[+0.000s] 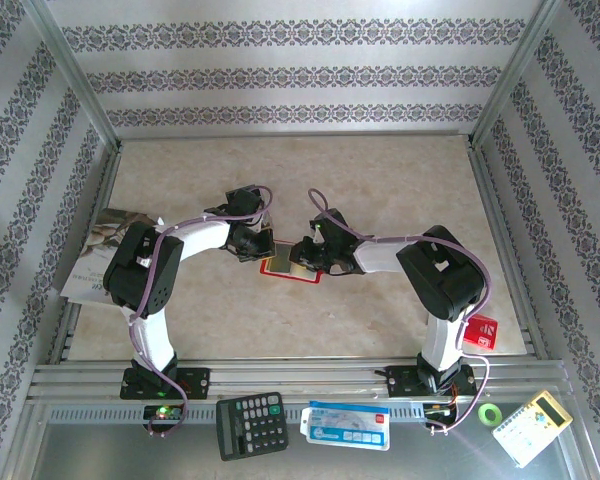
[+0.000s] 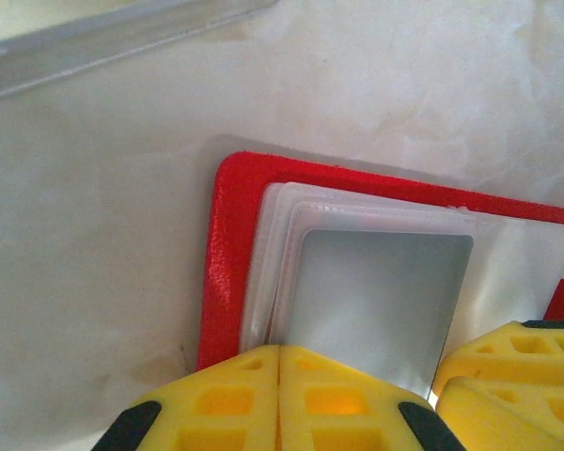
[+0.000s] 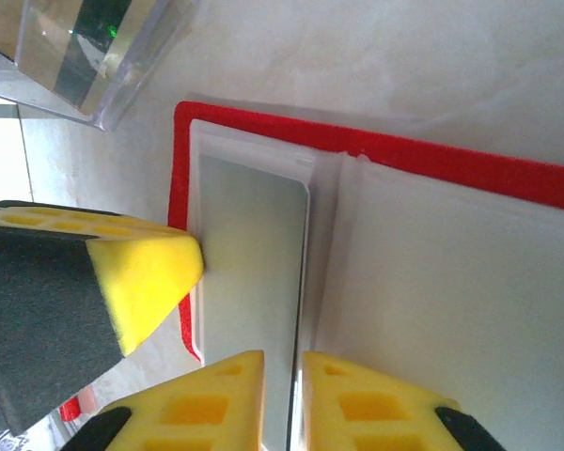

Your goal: Take the credit cards out of the card holder

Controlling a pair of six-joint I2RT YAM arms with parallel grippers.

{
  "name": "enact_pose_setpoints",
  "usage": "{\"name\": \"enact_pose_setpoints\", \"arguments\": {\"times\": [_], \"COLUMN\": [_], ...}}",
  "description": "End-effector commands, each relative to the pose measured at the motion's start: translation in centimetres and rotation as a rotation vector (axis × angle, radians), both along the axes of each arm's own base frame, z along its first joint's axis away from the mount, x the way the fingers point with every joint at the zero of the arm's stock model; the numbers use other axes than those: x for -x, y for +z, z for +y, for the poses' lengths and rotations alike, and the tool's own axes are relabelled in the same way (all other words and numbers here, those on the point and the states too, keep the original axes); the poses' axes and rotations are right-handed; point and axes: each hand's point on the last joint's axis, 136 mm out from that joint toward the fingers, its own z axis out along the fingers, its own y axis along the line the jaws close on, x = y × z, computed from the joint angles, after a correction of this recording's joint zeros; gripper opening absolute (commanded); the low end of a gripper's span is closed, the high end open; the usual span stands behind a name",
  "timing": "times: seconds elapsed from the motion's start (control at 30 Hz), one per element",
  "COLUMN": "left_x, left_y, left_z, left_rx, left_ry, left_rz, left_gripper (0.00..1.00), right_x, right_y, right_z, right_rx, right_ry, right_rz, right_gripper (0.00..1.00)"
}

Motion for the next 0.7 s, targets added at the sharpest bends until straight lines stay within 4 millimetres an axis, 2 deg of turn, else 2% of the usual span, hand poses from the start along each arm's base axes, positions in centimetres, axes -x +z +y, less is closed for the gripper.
{"name": "enact_pose_setpoints", "arguments": {"times": [0.0,0.43,0.67], "left_x": [1.9,2.0,2.0], "left_y": [-2.9,-2.6,-2.5], "left_z": [1.5,1.4,1.5], "left_rx": [-0.111,-0.103,-0.107], "left_ry": [-0.012,-0.016,-0.014], "left_rz": [0.084,0.083,0.079], "left_gripper": [0.07,0.07,0.08], "right_x": [-0.1,0.1,0.0], "right_y": [0.6,0.4,0.6], "right_z": [-0.3,1.0,0.8], "right_rx": [-0.01,-0.046,-0.052], "right_ry": [-0.002,0.047,0.043], "right_rz": [-0.025,0.002,-0.004], "right_gripper": [0.18,0.16,0.14]}}
